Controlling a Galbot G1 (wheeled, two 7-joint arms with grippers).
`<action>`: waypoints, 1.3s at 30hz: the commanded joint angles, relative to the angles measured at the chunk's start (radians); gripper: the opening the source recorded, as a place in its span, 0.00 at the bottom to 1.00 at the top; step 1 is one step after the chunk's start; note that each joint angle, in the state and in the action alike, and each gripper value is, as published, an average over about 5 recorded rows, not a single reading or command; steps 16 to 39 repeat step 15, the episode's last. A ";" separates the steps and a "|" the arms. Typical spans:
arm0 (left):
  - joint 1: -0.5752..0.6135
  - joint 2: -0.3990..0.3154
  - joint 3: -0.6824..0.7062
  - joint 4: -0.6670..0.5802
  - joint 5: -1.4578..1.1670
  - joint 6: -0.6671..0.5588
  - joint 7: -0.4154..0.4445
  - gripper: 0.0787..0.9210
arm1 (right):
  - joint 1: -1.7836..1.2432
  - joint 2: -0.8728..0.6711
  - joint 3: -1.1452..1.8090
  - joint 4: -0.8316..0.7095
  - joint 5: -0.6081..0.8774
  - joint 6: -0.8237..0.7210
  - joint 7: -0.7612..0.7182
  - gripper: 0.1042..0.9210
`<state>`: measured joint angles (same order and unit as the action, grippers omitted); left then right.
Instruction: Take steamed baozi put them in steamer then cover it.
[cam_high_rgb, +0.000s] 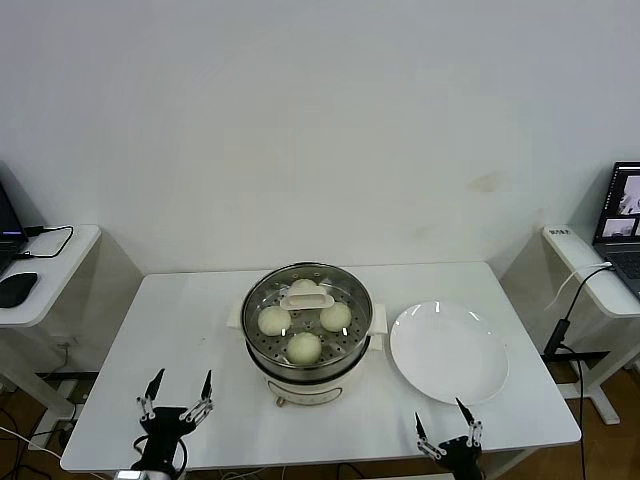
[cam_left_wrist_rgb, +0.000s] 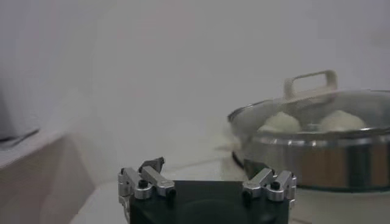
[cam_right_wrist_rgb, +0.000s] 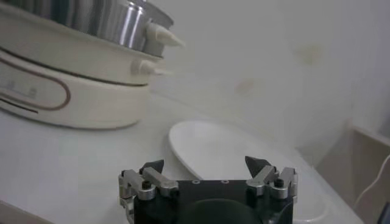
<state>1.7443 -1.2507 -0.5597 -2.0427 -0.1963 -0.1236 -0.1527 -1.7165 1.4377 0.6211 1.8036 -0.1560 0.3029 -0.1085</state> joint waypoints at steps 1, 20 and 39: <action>0.062 -0.041 -0.037 0.065 -0.075 -0.125 0.020 0.88 | -0.021 -0.025 -0.028 0.050 0.102 -0.030 -0.047 0.88; 0.068 -0.050 -0.017 0.074 -0.067 -0.123 0.026 0.88 | -0.039 -0.020 -0.042 0.081 0.100 -0.030 -0.047 0.88; 0.068 -0.050 -0.017 0.074 -0.067 -0.123 0.026 0.88 | -0.039 -0.020 -0.042 0.081 0.100 -0.030 -0.047 0.88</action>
